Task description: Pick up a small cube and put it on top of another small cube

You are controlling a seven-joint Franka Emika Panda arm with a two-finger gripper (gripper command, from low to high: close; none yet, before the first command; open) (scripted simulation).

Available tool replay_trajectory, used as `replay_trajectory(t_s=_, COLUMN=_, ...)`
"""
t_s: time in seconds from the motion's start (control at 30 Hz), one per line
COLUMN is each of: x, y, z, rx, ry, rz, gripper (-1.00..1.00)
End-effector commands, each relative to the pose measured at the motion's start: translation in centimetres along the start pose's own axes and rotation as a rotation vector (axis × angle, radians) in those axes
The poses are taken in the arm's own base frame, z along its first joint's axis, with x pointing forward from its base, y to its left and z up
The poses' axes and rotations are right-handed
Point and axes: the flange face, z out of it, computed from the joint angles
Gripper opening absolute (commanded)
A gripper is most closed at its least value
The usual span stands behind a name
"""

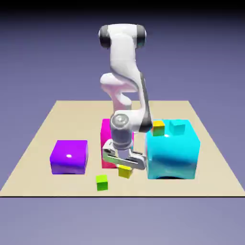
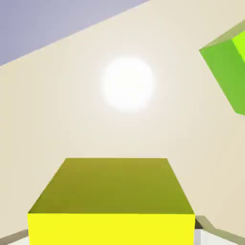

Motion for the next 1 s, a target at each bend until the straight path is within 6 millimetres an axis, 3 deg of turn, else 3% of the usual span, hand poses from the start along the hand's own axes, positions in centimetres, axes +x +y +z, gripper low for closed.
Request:
replay_trajectory(t_s=0.0, x=-1.2, y=-1.3, z=-1.9, rx=0.011, ry=-0.005, rz=0.005, gripper=-1.0)
replay_trajectory(t_s=0.07, x=-4.0, y=-3.4, z=-5.6, rx=0.031, ry=-0.021, rz=0.004, gripper=-1.0)
replay_trajectory(t_s=0.17, x=-9.6, y=-4.3, z=-10.7, rx=0.037, ry=-0.054, rz=-0.038, gripper=-1.0)
replay_trajectory(t_s=0.33, x=-19.2, y=-2.5, z=-17.5, rx=0.014, ry=-0.072, rz=-0.139, gripper=-1.0)
replay_trajectory(t_s=0.47, x=-25.4, y=0.6, z=-20.2, rx=-0.029, ry=-0.045, rz=-0.218, gripper=-1.0)
replay_trajectory(t_s=0.57, x=-29.8, y=3.4, z=-21.3, rx=-0.07, ry=-0.005, rz=-0.27, gripper=-1.0)
replay_trajectory(t_s=0.67, x=-29.3, y=3.6, z=-22.2, rx=-0.04, ry=0.019, rz=-0.217, gripper=-1.0)
replay_trajectory(t_s=0.8, x=-29.0, y=3.5, z=-15.7, rx=-0.04, ry=0.018, rz=-0.217, gripper=-1.0)
replay_trajectory(t_s=0.83, x=-28.9, y=3.5, z=-15.3, rx=-0.04, ry=0.019, rz=-0.217, gripper=-1.0)
replay_trajectory(t_s=0.87, x=-28.9, y=3.5, z=-15.3, rx=-0.04, ry=0.019, rz=-0.217, gripper=1.0)
replay_trajectory(t_s=0.9, x=-28.9, y=3.5, z=-15.3, rx=-0.04, ry=0.019, rz=-0.217, gripper=1.0)
replay_trajectory(t_s=0.97, x=-29.1, y=3.4, z=-18.5, rx=-0.04, ry=0.018, rz=-0.217, gripper=1.0)
